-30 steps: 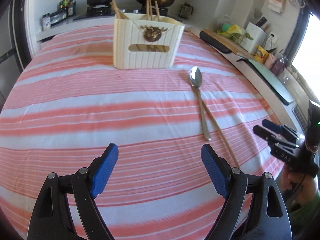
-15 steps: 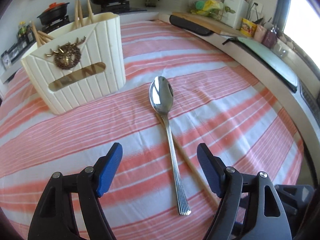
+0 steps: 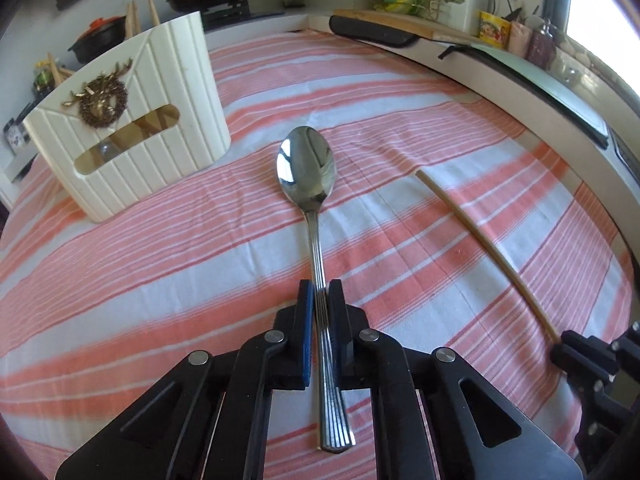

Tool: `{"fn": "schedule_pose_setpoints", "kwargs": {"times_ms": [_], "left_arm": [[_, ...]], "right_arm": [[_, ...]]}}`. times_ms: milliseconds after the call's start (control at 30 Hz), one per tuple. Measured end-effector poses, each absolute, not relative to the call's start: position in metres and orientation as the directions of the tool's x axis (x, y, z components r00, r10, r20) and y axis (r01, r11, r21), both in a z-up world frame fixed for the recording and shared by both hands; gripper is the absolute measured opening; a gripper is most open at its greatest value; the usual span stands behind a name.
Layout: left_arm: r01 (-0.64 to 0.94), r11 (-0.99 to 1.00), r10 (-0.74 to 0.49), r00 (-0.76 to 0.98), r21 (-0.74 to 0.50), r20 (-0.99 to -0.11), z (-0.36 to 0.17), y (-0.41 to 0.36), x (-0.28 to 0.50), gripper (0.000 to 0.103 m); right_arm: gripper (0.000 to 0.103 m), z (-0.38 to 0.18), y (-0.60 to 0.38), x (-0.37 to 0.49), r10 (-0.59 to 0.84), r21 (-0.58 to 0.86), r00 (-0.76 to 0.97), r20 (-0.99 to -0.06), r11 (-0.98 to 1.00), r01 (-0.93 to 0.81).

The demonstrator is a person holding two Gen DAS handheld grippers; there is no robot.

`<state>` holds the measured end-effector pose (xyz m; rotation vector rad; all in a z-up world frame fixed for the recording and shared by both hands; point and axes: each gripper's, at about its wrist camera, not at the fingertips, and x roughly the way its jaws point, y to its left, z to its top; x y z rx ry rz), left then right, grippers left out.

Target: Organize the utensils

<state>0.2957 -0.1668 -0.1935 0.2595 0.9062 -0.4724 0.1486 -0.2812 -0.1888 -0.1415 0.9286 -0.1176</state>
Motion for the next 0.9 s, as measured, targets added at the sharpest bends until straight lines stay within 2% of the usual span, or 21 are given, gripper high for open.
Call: {"fn": "schedule_pose_setpoints", "kwargs": {"times_ms": [300, 433, 500, 533, 567, 600, 633, 767, 900], "left_arm": [[0.271, 0.962, -0.138, 0.586, 0.032, -0.798, -0.191, -0.057, 0.245, 0.006], [0.161, 0.987, -0.104, 0.595, -0.009, -0.797, -0.191, -0.010, 0.229, 0.008], [0.120, 0.992, -0.094, 0.594, -0.027, -0.799, -0.193, 0.004, 0.228, 0.031], [0.107, 0.994, -0.094, 0.594, -0.037, -0.799, -0.194, 0.009, 0.227, 0.055], [0.095, 0.995, -0.090, 0.598, -0.041, -0.796, -0.194, 0.013, 0.227, 0.070], [0.085, 0.996, -0.081, 0.599, -0.038, -0.797, -0.195, 0.014, 0.227, 0.073], [0.090, 0.995, -0.083, 0.591, -0.037, -0.802, -0.196, 0.014, 0.228, 0.076], [0.126, 0.992, -0.070, 0.589, 0.005, -0.805, -0.202, 0.006, 0.230, 0.088], [0.116, 0.993, -0.063, 0.592, 0.008, -0.804, -0.204, 0.007, 0.231, 0.093]], "right_arm": [[0.006, -0.188, -0.303, 0.149, -0.253, -0.244, 0.587, -0.769, 0.965, 0.096], [0.007, -0.188, -0.311, 0.151, -0.258, -0.242, 0.595, -0.761, 0.964, 0.109], [0.013, -0.188, -0.314, 0.154, -0.243, -0.226, 0.600, -0.762, 0.968, 0.105], [0.018, -0.188, -0.314, 0.154, -0.247, -0.231, 0.605, -0.757, 0.967, 0.106], [0.035, -0.187, -0.314, 0.154, -0.247, -0.231, 0.611, -0.752, 0.967, 0.107], [0.052, -0.187, -0.315, 0.154, -0.236, -0.218, 0.617, -0.751, 0.970, 0.106], [0.056, -0.186, -0.316, 0.155, -0.216, -0.194, 0.620, -0.754, 0.975, 0.104], [0.057, -0.189, -0.320, 0.158, -0.157, -0.123, 0.621, -0.768, 0.988, 0.098], [0.058, -0.193, -0.326, 0.157, -0.127, -0.061, 0.632, -0.764, 0.990, 0.125]]}}
